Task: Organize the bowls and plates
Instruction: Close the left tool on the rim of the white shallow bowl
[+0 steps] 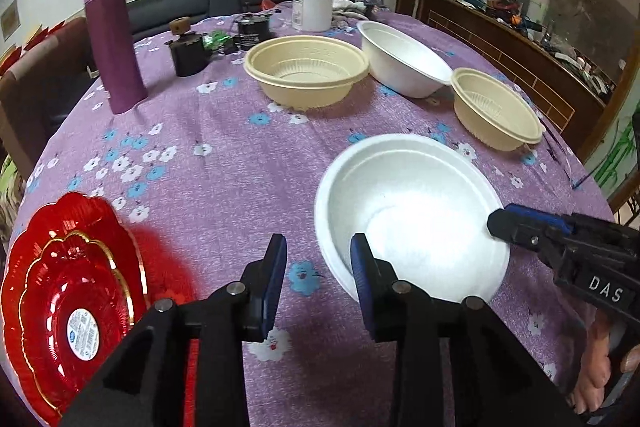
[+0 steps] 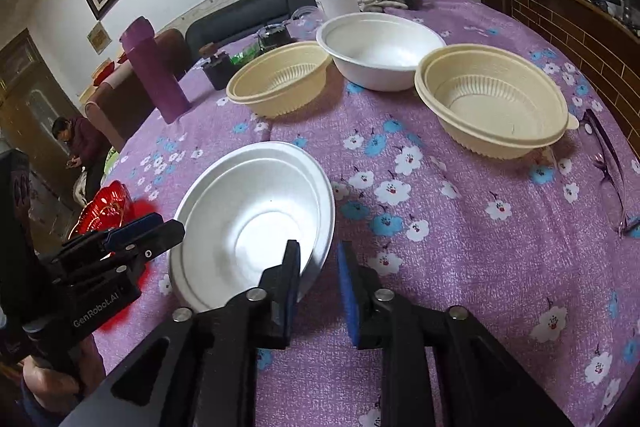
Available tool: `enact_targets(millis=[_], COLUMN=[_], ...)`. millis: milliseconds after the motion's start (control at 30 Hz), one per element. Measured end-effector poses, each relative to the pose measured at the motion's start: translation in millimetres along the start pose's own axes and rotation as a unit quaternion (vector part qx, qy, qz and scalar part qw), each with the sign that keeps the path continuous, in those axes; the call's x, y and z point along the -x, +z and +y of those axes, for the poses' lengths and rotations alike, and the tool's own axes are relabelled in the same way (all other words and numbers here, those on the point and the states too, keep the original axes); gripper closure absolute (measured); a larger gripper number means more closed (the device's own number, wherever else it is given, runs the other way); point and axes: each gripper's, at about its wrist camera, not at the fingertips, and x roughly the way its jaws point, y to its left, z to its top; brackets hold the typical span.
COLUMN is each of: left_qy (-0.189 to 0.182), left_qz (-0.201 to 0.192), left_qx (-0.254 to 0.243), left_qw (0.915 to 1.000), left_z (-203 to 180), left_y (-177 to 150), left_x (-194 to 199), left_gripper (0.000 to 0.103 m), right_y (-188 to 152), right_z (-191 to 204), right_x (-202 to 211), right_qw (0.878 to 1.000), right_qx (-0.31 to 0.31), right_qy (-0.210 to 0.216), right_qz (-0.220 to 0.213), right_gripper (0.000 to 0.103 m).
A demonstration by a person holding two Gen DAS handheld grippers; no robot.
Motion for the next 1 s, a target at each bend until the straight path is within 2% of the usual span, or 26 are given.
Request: enact_targets(millis=[133,167,233,333,667,1000], left_qy=[-0.004,-0.002,0.013,0.015,0.020,0.040], left_qz=[-0.007,-0.011,-0.021,-0.028,-0.042,-0.068], left_qx=[-0.012,-0.016,-0.031,-0.035,-0.019,0.004], left_qw=[0.9999,0.9998,0.9992,0.9989,0.9987,0.9969], left_z=[-9,-11,-18,-19,-8,20], left_y=[-1,-1,-2,-3,-3,-5], left_x=[-1,-1,2,7,25,52], left_gripper=[0.085,0.085,0.085,0.085,0.085,0.085], right_y=[-1,-1,-2,-2,1,8], right_z=[-1,0,1,1,12,44], right_x=[3,2,0,2,12,14], right_qw=[1.000,1.000,1.000,1.000,1.000,0.999], right_qx=[0.002,0.003,0.004,0.001,0.008,0.025], right_qy=[-0.007,-0.009,-0.010,-0.017,-0.003,0.015], right_qz=[-0.007,-0.007,-0.008,-0.014,-0.023,-0.026], right_gripper=[0.078,0.078,0.087,0.088,0.088,0.088])
